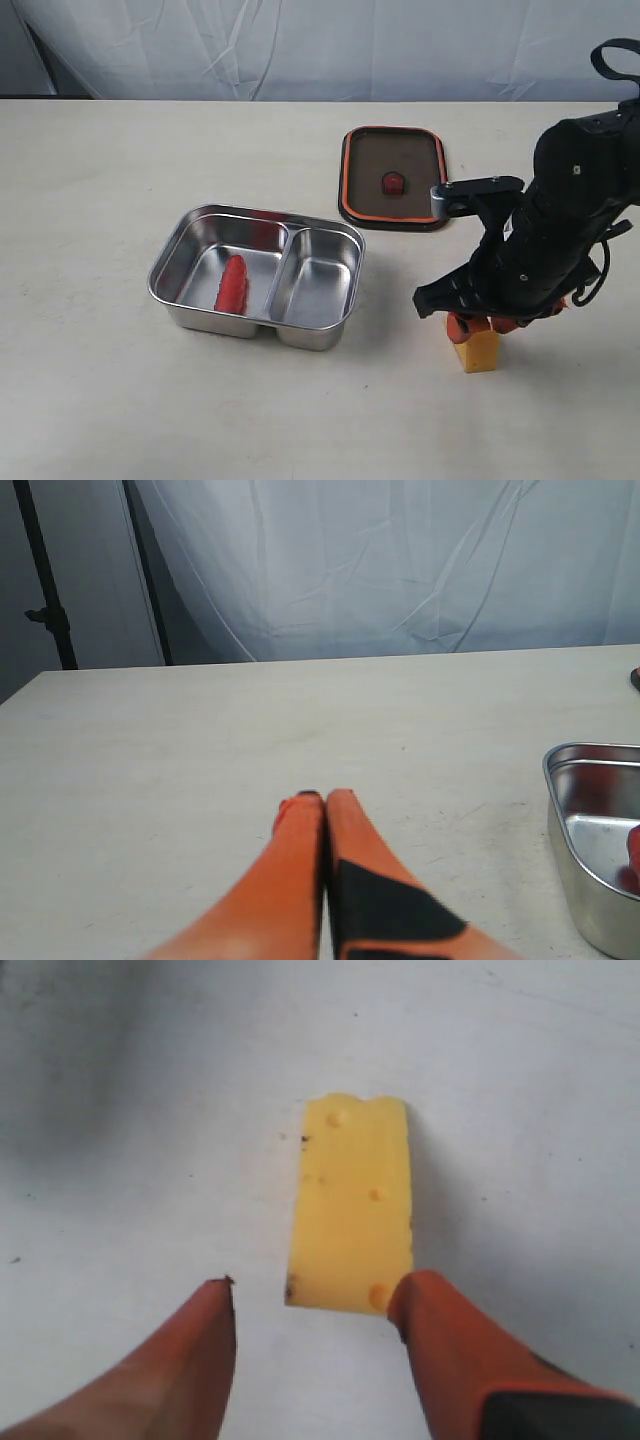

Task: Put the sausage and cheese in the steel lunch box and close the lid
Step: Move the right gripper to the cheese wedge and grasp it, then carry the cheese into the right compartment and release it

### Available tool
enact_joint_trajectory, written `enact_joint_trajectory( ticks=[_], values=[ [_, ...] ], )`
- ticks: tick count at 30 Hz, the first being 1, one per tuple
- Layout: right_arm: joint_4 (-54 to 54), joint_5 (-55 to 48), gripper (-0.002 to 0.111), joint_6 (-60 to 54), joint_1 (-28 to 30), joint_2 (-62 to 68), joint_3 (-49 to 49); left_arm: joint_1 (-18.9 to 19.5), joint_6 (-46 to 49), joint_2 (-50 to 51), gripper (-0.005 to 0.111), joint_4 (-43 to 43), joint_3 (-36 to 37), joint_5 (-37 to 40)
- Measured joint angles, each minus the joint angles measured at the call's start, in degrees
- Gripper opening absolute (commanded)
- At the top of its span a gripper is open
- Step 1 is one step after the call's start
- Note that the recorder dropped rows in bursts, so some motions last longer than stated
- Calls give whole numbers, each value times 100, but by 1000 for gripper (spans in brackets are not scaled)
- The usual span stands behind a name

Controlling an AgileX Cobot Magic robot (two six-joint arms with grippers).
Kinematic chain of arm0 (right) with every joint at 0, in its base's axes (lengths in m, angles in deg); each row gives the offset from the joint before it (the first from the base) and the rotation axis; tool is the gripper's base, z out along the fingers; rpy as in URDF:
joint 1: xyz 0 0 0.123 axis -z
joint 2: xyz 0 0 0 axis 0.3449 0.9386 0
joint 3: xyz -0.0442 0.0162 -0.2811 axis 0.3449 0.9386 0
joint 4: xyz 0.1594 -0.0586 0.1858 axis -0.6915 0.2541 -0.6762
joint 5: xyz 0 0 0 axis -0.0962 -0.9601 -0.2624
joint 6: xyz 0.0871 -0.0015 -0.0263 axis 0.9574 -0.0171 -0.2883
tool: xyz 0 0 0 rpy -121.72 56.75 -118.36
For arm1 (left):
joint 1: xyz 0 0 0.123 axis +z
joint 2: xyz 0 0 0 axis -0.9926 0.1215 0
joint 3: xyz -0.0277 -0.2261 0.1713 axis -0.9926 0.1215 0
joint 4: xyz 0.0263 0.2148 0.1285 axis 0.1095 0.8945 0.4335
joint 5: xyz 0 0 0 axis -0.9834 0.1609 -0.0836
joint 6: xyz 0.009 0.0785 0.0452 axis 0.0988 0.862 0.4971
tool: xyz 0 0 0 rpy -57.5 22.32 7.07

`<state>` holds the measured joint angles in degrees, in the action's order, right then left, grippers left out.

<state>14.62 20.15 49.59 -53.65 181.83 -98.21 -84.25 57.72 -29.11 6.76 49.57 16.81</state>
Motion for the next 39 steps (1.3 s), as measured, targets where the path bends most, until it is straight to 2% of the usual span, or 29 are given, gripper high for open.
enact_joint_trajectory(
  ticks=[13,16,21,22,30,39],
  values=[
    [184,102,50,0,0,490,0,0,0,0,0,0,0,0],
    [184,102,37,0,0,600,0,0,0,0,0,0,0,0],
    [184,90,1,-15,0,614,9,0,0,0,0,0,0,0],
    [184,90,-1,-15,0,614,9,0,0,0,0,0,0,0],
    [60,46,0,3,0,462,13,0,0,0,0,0,0,0],
    [-555,378,0,-76,0,-579,-64,0,0,0,0,0,0,0]
  ],
)
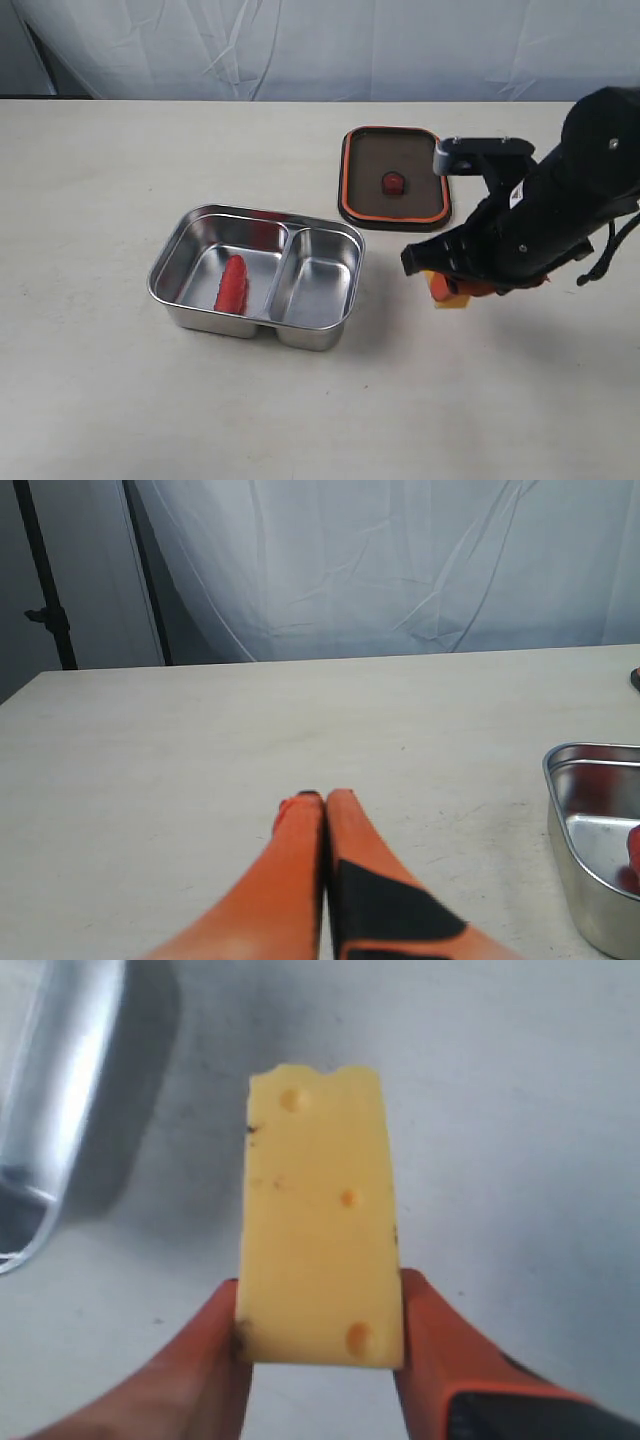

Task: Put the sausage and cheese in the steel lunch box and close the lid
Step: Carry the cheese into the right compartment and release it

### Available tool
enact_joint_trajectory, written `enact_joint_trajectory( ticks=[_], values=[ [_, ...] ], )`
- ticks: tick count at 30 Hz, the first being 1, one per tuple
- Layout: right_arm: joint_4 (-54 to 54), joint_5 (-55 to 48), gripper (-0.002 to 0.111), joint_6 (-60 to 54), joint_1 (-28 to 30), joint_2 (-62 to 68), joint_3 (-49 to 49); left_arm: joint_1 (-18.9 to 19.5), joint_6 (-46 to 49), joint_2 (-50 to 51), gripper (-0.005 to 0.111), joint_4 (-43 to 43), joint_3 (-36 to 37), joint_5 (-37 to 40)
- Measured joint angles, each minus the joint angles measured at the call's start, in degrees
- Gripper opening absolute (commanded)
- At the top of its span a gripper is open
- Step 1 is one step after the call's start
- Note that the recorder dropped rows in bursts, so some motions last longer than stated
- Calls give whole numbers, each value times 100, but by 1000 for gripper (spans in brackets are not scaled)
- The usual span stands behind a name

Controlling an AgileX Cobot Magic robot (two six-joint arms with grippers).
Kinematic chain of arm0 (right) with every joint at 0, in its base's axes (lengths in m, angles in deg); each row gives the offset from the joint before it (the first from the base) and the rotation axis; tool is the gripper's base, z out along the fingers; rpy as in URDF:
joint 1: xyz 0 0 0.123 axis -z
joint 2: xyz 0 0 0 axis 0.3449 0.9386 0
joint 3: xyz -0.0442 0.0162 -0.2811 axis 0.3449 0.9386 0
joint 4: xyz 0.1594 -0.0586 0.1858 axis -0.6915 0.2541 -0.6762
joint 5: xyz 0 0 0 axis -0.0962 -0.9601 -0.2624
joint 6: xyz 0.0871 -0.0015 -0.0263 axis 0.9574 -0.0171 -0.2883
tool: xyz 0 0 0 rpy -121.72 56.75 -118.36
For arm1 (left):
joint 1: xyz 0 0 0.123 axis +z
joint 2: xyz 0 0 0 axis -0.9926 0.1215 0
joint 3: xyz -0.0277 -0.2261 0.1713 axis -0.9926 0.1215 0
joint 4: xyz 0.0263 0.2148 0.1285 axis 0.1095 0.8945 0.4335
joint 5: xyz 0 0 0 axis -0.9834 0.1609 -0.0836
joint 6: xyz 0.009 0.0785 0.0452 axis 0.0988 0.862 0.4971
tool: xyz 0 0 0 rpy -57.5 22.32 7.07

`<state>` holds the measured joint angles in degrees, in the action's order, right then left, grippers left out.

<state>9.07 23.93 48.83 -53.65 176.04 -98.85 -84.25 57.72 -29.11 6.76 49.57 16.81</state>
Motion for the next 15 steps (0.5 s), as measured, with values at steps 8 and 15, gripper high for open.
enact_joint_trajectory(
  ticks=[8,15],
  values=[
    [-899,108,0,-611,-439,22,-763,0,0,0,0,0,0,0],
    [-1034,-18,1,-661,-703,757,-1462,0,0,0,0,0,0,0]
  ],
)
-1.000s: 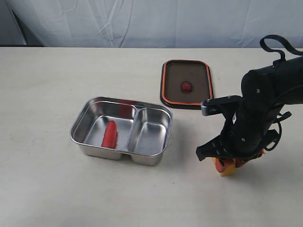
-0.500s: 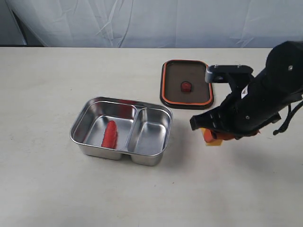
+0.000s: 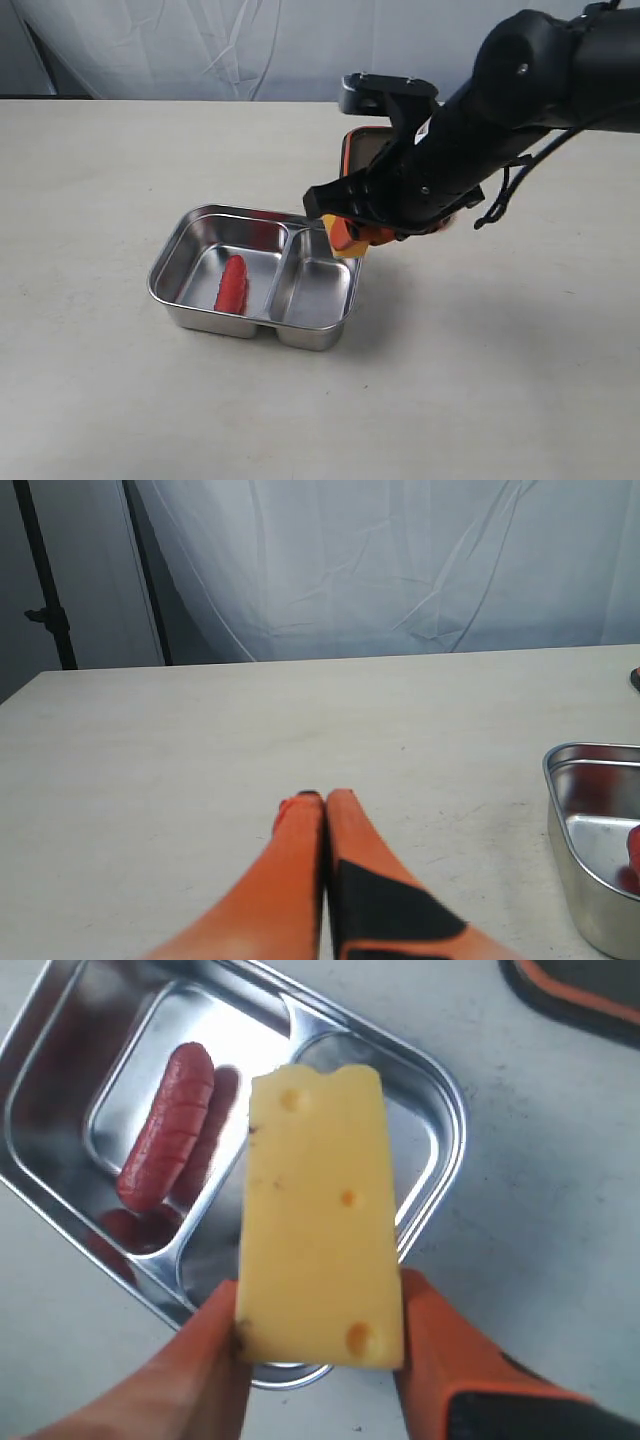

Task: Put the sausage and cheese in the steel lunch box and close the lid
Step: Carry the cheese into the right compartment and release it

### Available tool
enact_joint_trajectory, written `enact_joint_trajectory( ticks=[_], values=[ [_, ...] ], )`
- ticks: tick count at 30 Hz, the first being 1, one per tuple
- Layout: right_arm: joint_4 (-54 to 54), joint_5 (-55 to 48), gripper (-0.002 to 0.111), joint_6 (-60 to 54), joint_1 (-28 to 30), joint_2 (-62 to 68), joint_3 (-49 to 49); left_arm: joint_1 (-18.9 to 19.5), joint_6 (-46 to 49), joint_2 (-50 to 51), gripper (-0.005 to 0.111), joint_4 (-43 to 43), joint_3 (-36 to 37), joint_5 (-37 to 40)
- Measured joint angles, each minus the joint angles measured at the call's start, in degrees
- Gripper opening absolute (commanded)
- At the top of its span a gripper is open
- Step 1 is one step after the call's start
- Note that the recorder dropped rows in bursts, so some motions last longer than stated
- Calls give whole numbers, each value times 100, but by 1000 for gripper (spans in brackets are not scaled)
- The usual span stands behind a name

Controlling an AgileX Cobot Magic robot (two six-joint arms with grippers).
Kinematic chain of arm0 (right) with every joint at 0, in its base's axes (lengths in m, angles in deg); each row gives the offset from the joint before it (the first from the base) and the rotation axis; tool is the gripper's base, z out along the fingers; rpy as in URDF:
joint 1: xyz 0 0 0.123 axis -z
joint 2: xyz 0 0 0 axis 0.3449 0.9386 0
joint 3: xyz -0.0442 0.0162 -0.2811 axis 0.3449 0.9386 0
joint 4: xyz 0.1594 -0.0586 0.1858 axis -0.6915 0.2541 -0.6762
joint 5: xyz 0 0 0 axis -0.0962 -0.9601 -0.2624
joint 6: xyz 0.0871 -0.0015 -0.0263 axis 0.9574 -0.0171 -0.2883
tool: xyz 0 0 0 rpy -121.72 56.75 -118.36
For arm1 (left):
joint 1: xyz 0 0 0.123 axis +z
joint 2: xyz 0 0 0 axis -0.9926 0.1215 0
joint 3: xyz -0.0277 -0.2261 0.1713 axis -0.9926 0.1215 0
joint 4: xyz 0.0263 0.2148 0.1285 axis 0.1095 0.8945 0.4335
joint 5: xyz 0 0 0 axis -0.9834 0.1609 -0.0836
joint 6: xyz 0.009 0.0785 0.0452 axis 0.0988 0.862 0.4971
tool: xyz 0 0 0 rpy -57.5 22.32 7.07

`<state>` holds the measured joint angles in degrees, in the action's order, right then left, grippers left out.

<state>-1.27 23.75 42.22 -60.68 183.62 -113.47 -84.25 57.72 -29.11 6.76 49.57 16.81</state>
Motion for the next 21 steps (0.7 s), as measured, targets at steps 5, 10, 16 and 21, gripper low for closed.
enact_joint_trajectory(
  ticks=[5,10,16,21],
  values=[
    [-96,-140,1,-151,-9,486,-133,0,0,0,0,0,0,0],
    [-437,-174,2,-650,-21,630,-143,0,0,0,0,0,0,0],
    [-537,-187,59,-928,-21,630,-178,0,0,0,0,0,0,0],
    [-537,-187,66,-967,-21,630,-180,0,0,0,0,0,0,0]
  ],
)
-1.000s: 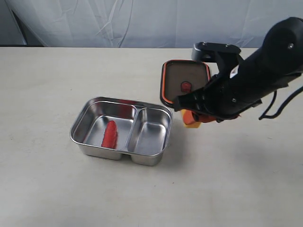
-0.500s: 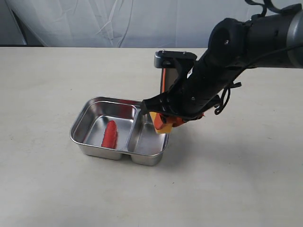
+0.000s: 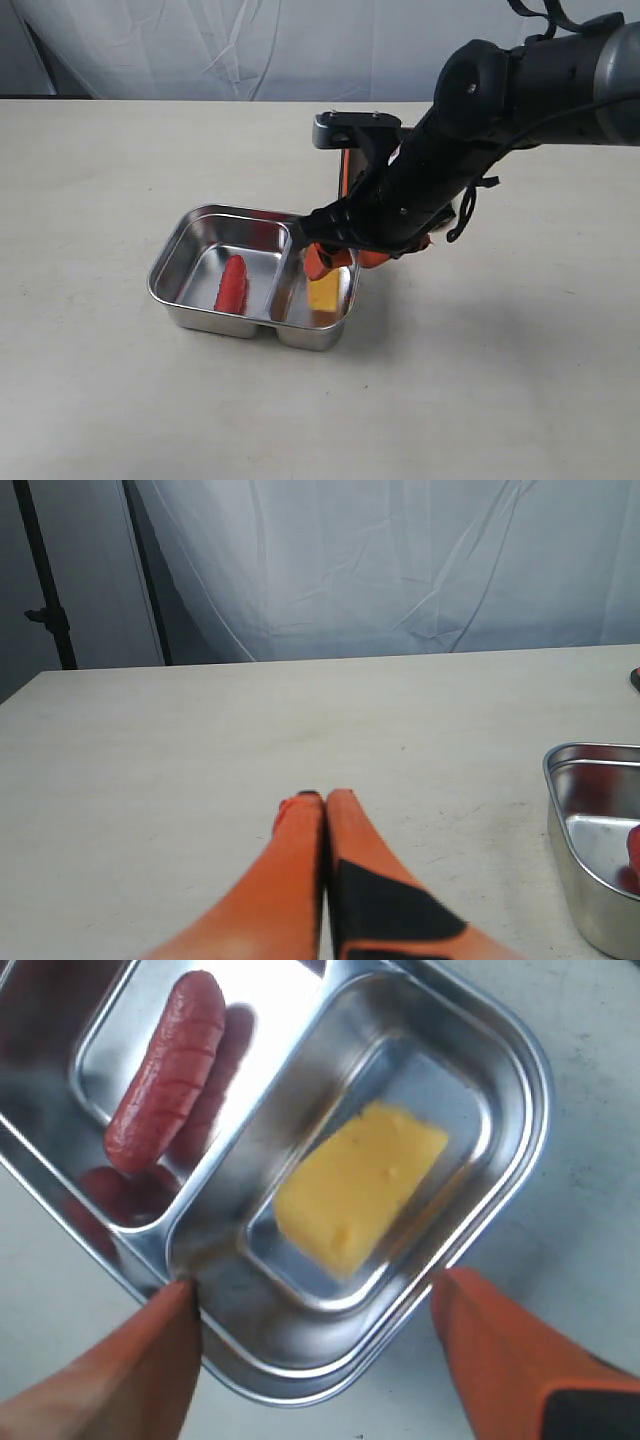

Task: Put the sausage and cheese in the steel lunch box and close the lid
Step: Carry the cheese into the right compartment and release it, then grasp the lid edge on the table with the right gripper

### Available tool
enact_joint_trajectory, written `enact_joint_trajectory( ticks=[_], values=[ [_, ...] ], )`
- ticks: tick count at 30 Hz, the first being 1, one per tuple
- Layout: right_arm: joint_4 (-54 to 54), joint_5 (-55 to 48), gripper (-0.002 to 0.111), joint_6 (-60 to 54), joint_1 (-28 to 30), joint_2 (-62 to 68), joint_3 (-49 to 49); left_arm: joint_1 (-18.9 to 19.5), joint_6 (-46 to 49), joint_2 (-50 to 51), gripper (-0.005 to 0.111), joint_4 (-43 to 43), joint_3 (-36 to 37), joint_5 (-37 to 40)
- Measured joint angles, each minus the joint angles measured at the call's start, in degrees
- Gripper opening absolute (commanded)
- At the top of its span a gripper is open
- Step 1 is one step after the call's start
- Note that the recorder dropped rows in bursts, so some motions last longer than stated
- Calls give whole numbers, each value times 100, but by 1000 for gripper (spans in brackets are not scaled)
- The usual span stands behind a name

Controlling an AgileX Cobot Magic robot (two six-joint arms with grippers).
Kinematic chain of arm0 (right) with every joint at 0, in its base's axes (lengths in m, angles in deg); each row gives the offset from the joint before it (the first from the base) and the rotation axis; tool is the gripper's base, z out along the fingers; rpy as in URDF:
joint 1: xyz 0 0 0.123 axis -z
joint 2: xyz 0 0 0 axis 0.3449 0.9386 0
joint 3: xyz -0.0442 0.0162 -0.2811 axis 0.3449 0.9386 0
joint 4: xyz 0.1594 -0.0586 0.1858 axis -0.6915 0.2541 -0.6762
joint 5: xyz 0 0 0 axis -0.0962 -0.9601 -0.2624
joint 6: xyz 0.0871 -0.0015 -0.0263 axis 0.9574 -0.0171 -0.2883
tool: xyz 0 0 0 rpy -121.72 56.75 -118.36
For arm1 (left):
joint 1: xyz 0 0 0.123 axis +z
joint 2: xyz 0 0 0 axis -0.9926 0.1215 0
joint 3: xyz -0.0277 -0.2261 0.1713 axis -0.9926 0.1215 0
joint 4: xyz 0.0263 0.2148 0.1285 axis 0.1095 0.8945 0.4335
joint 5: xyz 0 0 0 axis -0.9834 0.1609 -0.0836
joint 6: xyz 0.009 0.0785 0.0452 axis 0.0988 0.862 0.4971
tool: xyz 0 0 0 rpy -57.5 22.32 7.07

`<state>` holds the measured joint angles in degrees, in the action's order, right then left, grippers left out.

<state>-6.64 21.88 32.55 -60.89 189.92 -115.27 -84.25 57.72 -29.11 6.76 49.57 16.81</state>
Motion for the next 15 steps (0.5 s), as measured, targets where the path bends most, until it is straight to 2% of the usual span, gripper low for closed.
enact_joint_trajectory(
  ticks=[5,8,11,15],
  values=[
    [139,26,65,55,0,0,-70,0,0,0,0,0,0,0],
    [512,38,65,611,50,0,-243,0,0,0,0,0,0,0],
    [1140,25,65,1383,330,0,-497,0,0,0,0,0,0,0],
    [1592,-100,65,1771,956,0,-768,0,0,0,0,0,0,0]
  ],
)
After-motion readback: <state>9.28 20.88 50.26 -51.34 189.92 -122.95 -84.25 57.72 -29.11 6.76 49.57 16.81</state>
